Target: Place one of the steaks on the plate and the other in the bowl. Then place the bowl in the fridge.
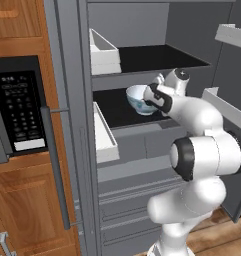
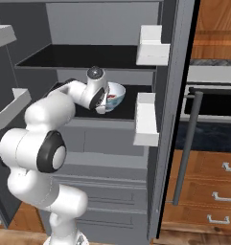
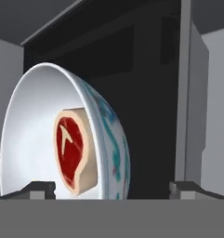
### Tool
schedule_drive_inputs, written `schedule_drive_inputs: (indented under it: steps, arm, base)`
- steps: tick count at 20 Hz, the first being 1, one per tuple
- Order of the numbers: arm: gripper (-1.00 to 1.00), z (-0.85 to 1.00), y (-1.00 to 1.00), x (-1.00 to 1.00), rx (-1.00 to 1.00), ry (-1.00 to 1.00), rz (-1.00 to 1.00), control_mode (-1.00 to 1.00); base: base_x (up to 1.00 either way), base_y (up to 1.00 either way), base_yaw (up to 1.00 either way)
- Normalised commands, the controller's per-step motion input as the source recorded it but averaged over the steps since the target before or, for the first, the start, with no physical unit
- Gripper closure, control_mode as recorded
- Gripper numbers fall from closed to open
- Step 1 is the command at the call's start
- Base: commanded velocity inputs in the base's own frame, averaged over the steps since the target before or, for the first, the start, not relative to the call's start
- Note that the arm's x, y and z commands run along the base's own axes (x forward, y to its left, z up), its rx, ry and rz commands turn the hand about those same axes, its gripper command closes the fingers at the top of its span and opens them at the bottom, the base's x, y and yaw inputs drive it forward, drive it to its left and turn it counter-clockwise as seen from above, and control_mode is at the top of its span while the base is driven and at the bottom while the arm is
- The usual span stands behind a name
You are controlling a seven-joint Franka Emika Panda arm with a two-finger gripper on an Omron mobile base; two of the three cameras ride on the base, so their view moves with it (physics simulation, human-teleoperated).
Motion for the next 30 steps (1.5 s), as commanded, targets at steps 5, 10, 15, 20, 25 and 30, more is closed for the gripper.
schedule_drive_inputs:
  steps: [5, 10, 15, 20, 25, 30]
  arm:
    - [-1.00, 0.00, -0.05, -0.36, 0.00, -0.11, 0.00, -1.00]
    - [-1.00, 0.43, -0.05, -0.48, 0.00, -0.09, 0.00, -1.00]
    - [-1.00, 0.51, 0.00, -0.63, 0.00, 0.02, 0.00, -1.00]
    - [-1.00, 0.06, 0.00, -0.93, 0.00, 0.03, 0.12, -1.00]
    - [-1.00, 0.00, 0.00, -0.88, -0.09, 0.07, 0.29, -1.00]
    - [-1.00, -0.10, 0.10, -0.27, -0.22, 0.22, 0.48, -1.00]
  base:
    - [0.00, 0.00, 0.00]
    - [0.00, 0.00, 0.00]
    - [0.00, 0.00, 0.00]
    - [0.00, 0.00, 0.00]
    - [0.00, 0.00, 0.00]
    - [0.00, 0.00, 0.00]
